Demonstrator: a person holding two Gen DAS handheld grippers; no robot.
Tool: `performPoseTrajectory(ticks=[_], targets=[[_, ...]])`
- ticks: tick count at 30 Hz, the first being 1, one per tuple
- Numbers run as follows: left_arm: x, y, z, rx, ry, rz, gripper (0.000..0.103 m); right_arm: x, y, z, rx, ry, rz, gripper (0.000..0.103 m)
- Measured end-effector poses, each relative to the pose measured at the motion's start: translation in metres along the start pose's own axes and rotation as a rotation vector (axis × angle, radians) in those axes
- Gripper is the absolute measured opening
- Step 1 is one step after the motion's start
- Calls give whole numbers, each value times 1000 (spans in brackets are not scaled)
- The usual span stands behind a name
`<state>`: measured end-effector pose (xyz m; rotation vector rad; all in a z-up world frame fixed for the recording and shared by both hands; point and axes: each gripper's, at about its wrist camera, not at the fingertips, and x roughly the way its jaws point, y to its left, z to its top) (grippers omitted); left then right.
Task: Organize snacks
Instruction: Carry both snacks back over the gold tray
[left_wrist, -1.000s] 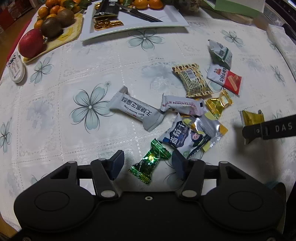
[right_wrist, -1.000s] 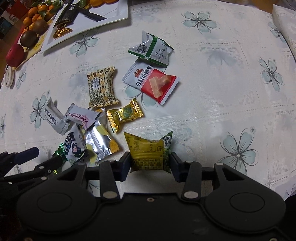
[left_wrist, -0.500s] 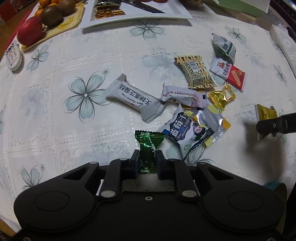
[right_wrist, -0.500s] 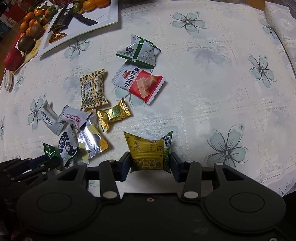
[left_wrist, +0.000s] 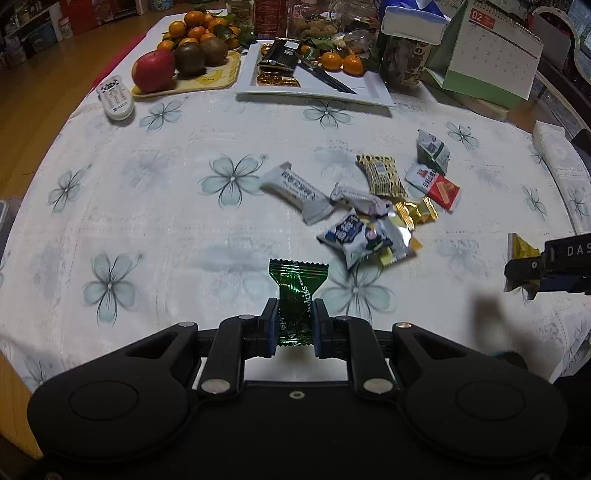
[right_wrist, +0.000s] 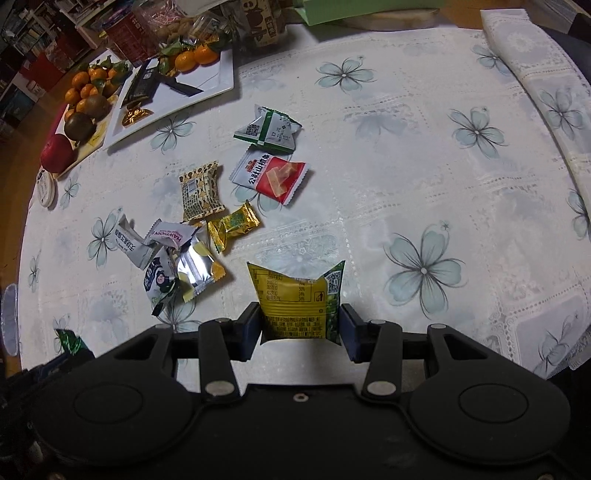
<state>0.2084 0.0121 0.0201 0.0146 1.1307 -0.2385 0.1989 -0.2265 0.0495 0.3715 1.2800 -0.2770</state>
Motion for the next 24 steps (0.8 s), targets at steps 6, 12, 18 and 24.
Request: performPoseTrajectory(ticks=[6, 12, 18, 24], targets=[[-17, -2, -55, -36, 24, -11, 23, -30, -17, -65, 5, -51, 17, 47], [-29, -7, -97, -54, 51, -30, 23, -46, -24, -135, -56, -42, 39, 47], [-35, -8, -133, -66, 68, -25, 23, -46, -30, -184, -111, -24, 49, 47], [-36, -14, -146, -47, 67, -8, 23, -45, -38, -205, -117, -27, 55, 47]])
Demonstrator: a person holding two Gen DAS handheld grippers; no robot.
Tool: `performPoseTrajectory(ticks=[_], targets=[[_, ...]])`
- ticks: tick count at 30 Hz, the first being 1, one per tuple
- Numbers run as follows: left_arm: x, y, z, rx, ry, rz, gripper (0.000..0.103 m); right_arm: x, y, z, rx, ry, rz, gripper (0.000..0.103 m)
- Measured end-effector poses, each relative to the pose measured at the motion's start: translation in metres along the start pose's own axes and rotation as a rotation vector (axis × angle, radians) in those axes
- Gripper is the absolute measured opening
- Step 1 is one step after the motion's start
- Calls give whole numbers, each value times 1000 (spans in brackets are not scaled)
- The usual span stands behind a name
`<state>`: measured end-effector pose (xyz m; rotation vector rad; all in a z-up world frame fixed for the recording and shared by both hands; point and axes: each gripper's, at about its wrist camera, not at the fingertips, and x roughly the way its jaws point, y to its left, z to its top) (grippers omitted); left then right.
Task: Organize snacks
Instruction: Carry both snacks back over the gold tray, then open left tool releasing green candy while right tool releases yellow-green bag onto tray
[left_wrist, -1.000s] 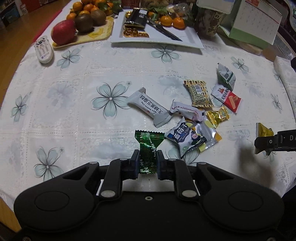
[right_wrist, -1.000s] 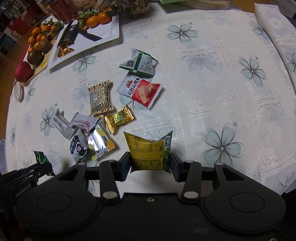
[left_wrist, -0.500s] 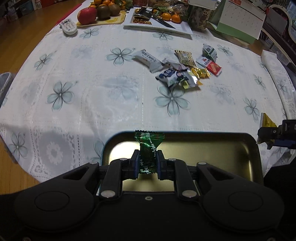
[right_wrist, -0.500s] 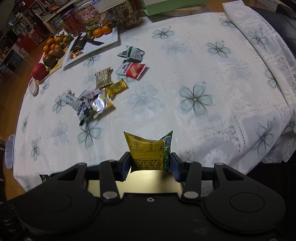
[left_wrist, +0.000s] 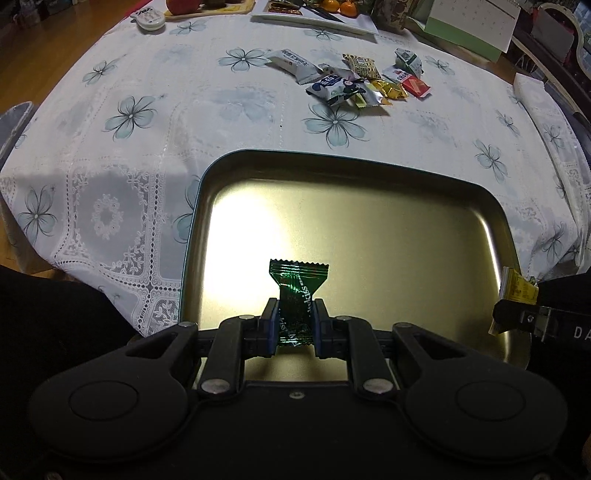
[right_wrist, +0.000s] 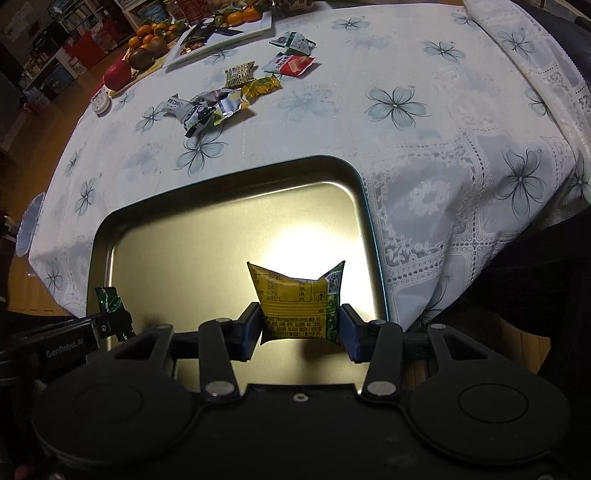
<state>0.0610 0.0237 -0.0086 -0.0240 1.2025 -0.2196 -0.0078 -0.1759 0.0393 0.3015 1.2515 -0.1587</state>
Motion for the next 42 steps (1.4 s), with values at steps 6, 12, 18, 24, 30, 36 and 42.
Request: performPoseTrajectory(ticks=[6, 12, 18, 24, 30, 36, 42], targets=[[6, -10, -9, 33, 33, 5, 23, 3, -4, -8, 4, 17, 1, 47], [9, -12, -14, 21, 55, 7, 24, 6, -1, -10, -21, 35, 14, 47], [10, -10, -12, 11, 66, -2, 24, 6, 8, -14, -73, 23, 2, 47], [11, -9, -12, 12, 74, -9, 25, 7, 10, -15, -91, 24, -1, 48], [12, -7, -11, 2, 79, -12, 28, 7, 11, -13, -94, 36, -7, 55], [12, -8, -11, 5, 80, -8, 29, 8, 9, -13, -85, 43, -4, 55], [12, -8, -11, 5, 80, -7, 30, 8, 9, -12, -86, 44, -4, 55]])
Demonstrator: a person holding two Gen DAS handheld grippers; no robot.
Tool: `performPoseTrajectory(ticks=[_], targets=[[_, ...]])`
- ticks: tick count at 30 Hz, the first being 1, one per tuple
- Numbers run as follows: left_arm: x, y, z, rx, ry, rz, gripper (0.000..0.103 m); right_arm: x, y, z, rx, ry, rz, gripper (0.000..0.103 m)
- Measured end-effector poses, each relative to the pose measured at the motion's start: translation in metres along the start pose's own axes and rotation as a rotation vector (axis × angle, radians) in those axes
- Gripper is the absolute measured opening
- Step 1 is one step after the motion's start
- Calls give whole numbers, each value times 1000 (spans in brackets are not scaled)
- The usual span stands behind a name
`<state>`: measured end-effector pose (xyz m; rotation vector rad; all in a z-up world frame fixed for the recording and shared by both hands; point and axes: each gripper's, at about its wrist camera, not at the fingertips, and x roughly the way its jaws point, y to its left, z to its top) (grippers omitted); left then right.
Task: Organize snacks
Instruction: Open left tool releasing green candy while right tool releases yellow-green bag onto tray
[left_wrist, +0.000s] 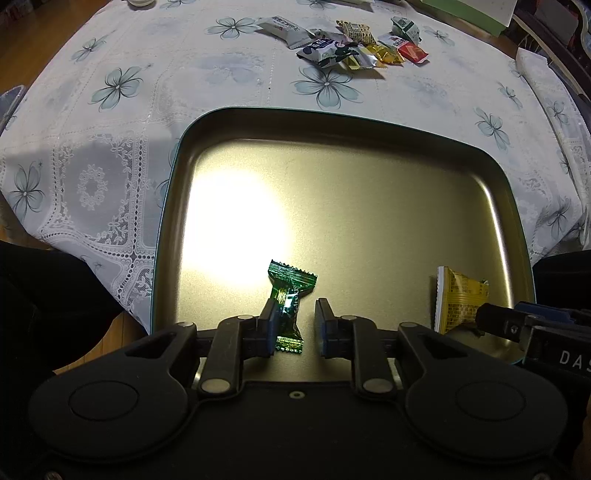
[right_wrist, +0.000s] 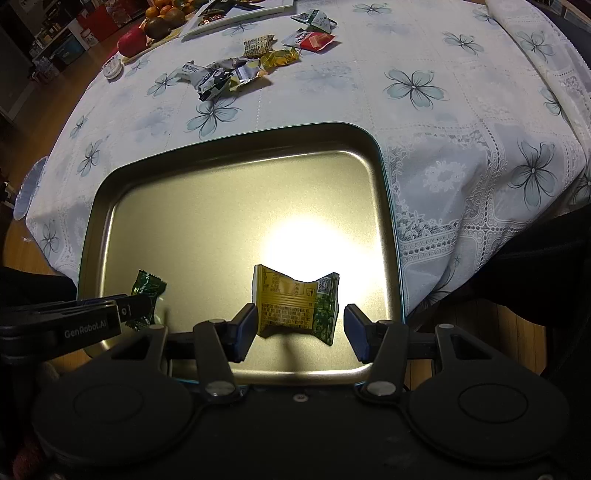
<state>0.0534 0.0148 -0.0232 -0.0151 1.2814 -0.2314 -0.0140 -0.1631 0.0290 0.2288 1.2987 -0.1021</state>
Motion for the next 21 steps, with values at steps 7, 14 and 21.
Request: performPoseTrajectory(ticks=[7, 14, 21], targets=[[-2, 0, 0, 1, -15, 17, 52, 1, 0, 0, -1, 1, -2, 55], [-3, -1, 0, 7, -18, 21, 52, 2, -1, 0, -1, 6, -3, 55], [-4, 0, -1, 0, -20, 22, 52, 3, 1, 0, -14, 3, -5, 59]])
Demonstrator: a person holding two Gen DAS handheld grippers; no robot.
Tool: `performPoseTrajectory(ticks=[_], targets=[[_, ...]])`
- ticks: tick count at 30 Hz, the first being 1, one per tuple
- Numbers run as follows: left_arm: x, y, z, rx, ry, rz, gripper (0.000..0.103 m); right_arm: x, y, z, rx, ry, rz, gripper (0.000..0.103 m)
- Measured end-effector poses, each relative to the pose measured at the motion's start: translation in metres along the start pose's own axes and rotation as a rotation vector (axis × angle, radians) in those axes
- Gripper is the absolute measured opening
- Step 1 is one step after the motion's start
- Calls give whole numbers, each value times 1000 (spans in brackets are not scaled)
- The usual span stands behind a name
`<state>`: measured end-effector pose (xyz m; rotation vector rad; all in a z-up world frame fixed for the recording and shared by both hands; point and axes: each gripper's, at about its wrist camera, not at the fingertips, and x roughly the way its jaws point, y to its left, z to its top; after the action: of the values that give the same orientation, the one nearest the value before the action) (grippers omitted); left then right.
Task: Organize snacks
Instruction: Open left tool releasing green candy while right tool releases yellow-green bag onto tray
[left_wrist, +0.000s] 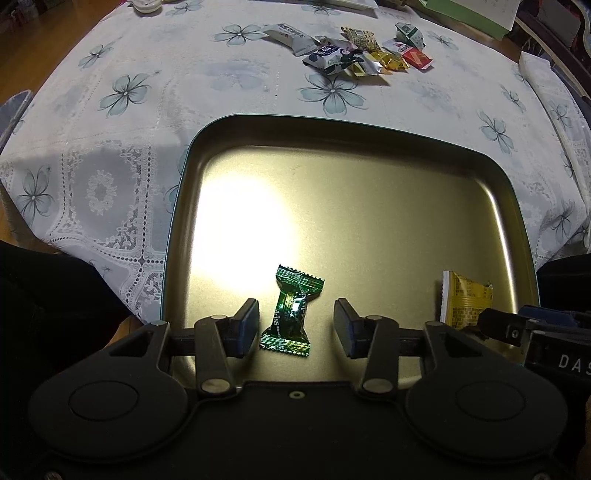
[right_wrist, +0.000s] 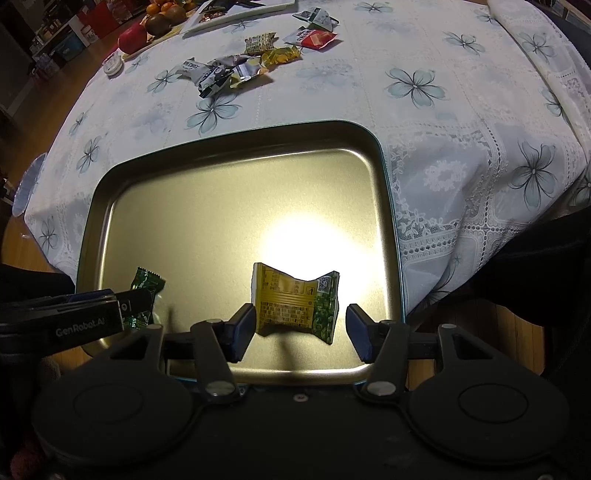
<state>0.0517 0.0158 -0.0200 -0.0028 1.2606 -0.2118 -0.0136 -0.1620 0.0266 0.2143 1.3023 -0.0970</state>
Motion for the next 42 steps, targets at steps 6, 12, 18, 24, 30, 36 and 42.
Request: performPoseTrajectory(ticks=[6, 12, 18, 24, 30, 36, 42], targets=[[-1, 1, 0, -2, 0, 1, 52, 1, -1, 0, 9, -2, -25, 64], [-1, 0, 0, -4, 4, 5, 52, 7, -6, 1, 58, 43, -49, 64], [-1, 1, -1, -14, 9, 8, 52, 12, -6, 2, 57, 82, -77, 64], [-4, 3, -2, -26, 3, -5, 53, 11, -5, 2, 54, 101, -86, 64], [-5, 6, -3, -50, 13, -13, 52, 16, -5, 2, 54, 134, -98, 64], [-6, 7, -1, -64, 36, -5, 52, 15, -3, 4, 37, 155, -82, 64], [-15, 1, 16, -58, 43, 7, 52, 7, -2, 20, 28, 164, -54, 64]])
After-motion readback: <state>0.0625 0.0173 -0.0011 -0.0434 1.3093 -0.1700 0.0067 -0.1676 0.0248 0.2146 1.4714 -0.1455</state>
